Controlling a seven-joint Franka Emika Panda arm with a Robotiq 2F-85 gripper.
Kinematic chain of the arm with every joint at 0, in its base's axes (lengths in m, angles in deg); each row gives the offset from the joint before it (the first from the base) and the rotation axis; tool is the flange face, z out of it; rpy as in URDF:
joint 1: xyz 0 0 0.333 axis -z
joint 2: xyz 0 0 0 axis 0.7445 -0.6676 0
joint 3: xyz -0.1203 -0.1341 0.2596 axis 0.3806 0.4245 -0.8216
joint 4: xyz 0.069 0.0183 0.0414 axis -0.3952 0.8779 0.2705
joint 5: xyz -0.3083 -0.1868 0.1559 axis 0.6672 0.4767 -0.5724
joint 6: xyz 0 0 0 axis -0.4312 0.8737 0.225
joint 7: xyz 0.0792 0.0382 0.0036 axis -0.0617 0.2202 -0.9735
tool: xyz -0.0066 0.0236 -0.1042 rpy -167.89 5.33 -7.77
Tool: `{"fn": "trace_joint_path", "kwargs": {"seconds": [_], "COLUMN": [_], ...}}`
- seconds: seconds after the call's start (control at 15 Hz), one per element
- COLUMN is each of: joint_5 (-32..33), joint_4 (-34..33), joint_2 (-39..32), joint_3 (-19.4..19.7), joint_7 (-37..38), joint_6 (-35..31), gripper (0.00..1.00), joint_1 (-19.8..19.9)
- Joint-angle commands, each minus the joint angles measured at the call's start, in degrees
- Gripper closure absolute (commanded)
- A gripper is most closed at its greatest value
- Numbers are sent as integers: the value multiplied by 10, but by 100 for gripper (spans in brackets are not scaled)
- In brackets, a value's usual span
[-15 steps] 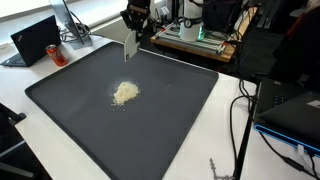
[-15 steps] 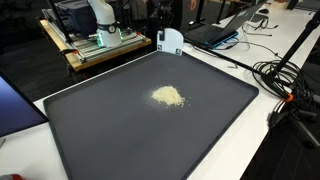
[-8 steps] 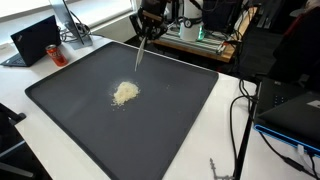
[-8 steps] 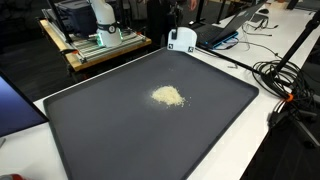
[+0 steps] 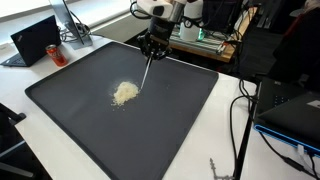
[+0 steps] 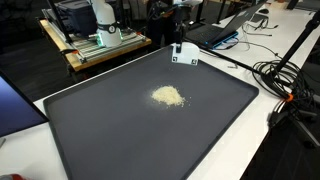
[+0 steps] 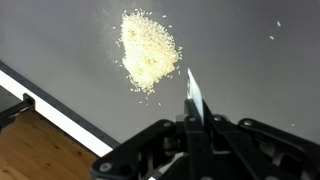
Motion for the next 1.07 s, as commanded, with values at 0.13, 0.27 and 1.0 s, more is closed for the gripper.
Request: {"fn": "trace_joint_path", "kwargs": {"seconds": [0.13, 0.27, 1.0], "joint_5": [71, 92, 38], "joint_4": [-29, -41, -172], "joint_2": [-51, -65, -159], "joint_3": [27, 30, 55], "joint_7": [57, 69, 33], "joint_6": [-6, 1, 45], "gripper": [99, 99, 99], "joint_1": [-52, -67, -72]}}
